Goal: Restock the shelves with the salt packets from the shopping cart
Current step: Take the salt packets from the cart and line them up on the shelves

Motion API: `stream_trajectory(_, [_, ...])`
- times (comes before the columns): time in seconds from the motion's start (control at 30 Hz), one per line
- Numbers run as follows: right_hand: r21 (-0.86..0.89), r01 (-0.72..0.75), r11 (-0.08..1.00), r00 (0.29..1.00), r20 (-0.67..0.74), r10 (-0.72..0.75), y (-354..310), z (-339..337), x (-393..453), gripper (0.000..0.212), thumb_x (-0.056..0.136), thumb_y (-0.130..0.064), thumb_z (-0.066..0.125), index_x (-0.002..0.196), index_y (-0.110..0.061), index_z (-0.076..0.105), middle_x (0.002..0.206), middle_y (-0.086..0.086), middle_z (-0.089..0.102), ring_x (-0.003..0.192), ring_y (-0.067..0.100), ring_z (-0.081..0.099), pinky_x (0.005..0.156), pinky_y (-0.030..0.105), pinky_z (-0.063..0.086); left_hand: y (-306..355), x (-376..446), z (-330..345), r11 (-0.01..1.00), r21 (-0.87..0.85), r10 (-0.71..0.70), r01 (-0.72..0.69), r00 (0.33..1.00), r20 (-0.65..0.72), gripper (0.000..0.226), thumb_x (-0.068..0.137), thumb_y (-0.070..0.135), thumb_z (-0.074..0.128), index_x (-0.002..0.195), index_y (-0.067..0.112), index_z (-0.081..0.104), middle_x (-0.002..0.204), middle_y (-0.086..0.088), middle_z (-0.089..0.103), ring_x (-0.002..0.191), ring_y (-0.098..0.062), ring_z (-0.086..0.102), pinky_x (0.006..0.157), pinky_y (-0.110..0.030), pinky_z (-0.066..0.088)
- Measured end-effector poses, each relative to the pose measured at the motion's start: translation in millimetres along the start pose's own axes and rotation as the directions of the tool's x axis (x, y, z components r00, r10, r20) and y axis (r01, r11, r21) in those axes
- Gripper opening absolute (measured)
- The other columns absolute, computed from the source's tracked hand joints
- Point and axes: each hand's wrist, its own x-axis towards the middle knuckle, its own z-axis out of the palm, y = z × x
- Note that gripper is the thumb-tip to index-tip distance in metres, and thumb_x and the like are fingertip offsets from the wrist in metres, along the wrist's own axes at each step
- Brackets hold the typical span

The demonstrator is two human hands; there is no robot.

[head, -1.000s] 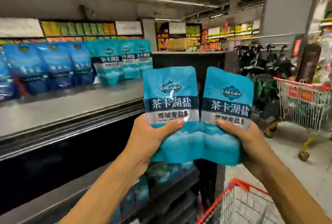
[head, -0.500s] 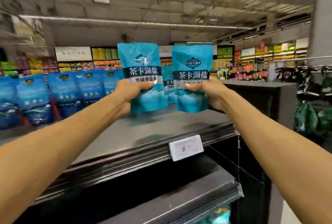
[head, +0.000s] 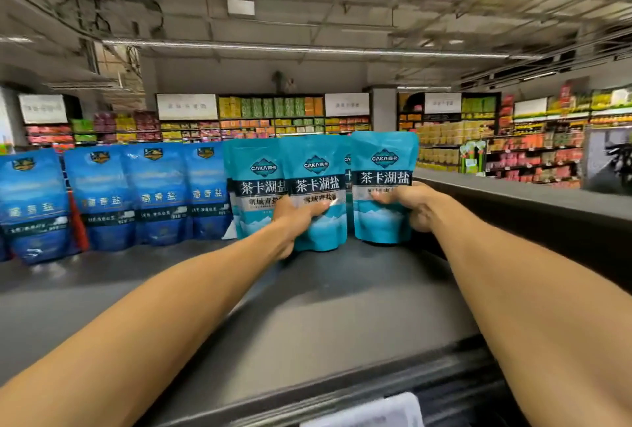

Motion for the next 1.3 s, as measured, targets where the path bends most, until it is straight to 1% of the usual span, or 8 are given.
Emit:
stream_trajectory(0.2, [-0.259, 0.024, 0.965, 0.998, 0.062, -0.009, 5.3, 7.9, 25.8, 0.044, 0.075, -0.007, 0.082, 0.115, -0.012, 0.066, 0.119, 0.006, 0.069, 0.119, 0.028, 0.059, 0.106, 0.048, 0.044, -13.3, 9.2, -10.4, 0.891, 0.439, 0.05, -0.117, 0.985, 0.162, 0.064, 0.066, 0.027, 0.091, 0.121, 0.012, 0.063, 0.116, -0.002, 0.067, 0.11, -0.025, 0.062, 0.1, -0.034, 0.049])
stream_trajectory(0.4, [-0.604, -0.008, 0.797, 0.998, -0.048, -0.027, -3.8, 10.9, 18.0, 0.061, 0.066, -0.027, 0.091, 0.117, -0.019, 0.059, 0.128, 0.007, 0.06, 0.122, 0.033, 0.053, 0.081, 0.049, 0.057, -5.6, 1.3, -4.9, 0.711, 0.69, 0.109, -0.135, 0.991, 0.082, 0.072, 0.062, 0.039, 0.091, 0.117, 0.006, 0.061, 0.12, -0.01, 0.064, 0.104, -0.025, 0.059, 0.081, -0.028, 0.045])
stream_trajectory(0.53, [-0.683, 0.017, 0.73, 0.989, -0.096, -0.113, -5.4, 12.9, 21.5, 0.061, 0.06, -0.034, 0.093, 0.108, -0.02, 0.059, 0.108, 0.003, 0.062, 0.101, 0.026, 0.057, 0.068, 0.042, 0.06, 0.5, 4.7, -3.9, 0.648, 0.756, 0.111, -0.088, 0.994, 0.021, 0.076, 0.059, 0.042, 0.092, 0.114, 0.005, 0.057, 0.119, -0.013, 0.063, 0.112, -0.032, 0.059, 0.088, -0.038, 0.051])
stream_trajectory(0.63, [-0.649, 0.066, 0.758, 0.979, -0.105, -0.174, 1.2, 14.7, 29.0, 0.05, 0.062, -0.032, 0.093, 0.098, -0.02, 0.06, 0.088, -0.003, 0.06, 0.084, 0.017, 0.059, 0.053, 0.031, 0.053, 2.9, 7.0, -4.6, 0.584, 0.801, 0.179, -0.132, 0.983, 0.031, 0.061, 0.066, 0.058, 0.083, 0.095, 0.013, 0.055, 0.105, -0.009, 0.065, 0.098, -0.03, 0.062, 0.072, -0.034, 0.048])
stream_trajectory(0.83, [-0.648, 0.133, 0.75, 0.958, -0.111, -0.265, 9.4, 13.1, 41.3, 0.037, 0.071, -0.028, 0.087, 0.083, -0.021, 0.053, 0.092, -0.002, 0.06, 0.086, 0.014, 0.056, 0.064, 0.022, 0.044, 9.4, 6.7, -4.8, 0.378, 0.905, 0.299, -0.192, 0.951, 0.077, 0.05, 0.081, 0.062, 0.067, 0.084, 0.016, 0.048, 0.087, -0.006, 0.062, 0.083, -0.028, 0.061, 0.067, -0.034, 0.045])
stream_trajectory(1.0, [-0.67, 0.16, 0.725, 0.954, -0.083, -0.287, 15.1, 11.0, 37.0, 0.036, 0.076, -0.028, 0.085, 0.098, -0.02, 0.058, 0.12, 0.006, 0.068, 0.111, 0.023, 0.063, 0.086, 0.03, 0.049, 10.5, 7.8, -8.5, 0.34, 0.919, 0.243, -0.199, 0.963, 0.118, 0.049, 0.083, 0.06, 0.065, 0.077, 0.014, 0.049, 0.071, -0.005, 0.063, 0.079, -0.026, 0.067, 0.068, -0.035, 0.05])
stream_trajectory(1.17, [-0.76, 0.089, 0.643, 0.978, -0.056, -0.202, 16.9, 9.9, 26.7, 0.059, 0.079, -0.034, 0.082, 0.127, -0.01, 0.058, 0.129, 0.011, 0.064, 0.116, 0.027, 0.061, 0.102, 0.039, 0.05, 9.4, -0.4, -9.9, 0.294, 0.937, 0.232, -0.189, 0.965, 0.122, 0.047, 0.088, 0.055, 0.063, 0.108, 0.014, 0.052, 0.084, -0.006, 0.062, 0.091, -0.028, 0.065, 0.066, -0.035, 0.041])
stream_trajectory(1.3, [-0.808, 0.081, 0.584, 0.983, -0.031, -0.18, 13.9, 8.7, 7.5, 0.057, 0.082, -0.039, 0.078, 0.125, -0.01, 0.057, 0.126, 0.009, 0.063, 0.109, 0.024, 0.061, 0.089, 0.033, 0.051, 10.8, -13.5, -16.5, 0.221, 0.952, 0.236, -0.212, 0.959, 0.159, 0.057, 0.087, 0.067, 0.053, 0.11, 0.015, 0.054, 0.106, -0.007, 0.063, 0.099, -0.029, 0.063, 0.07, -0.038, 0.044])
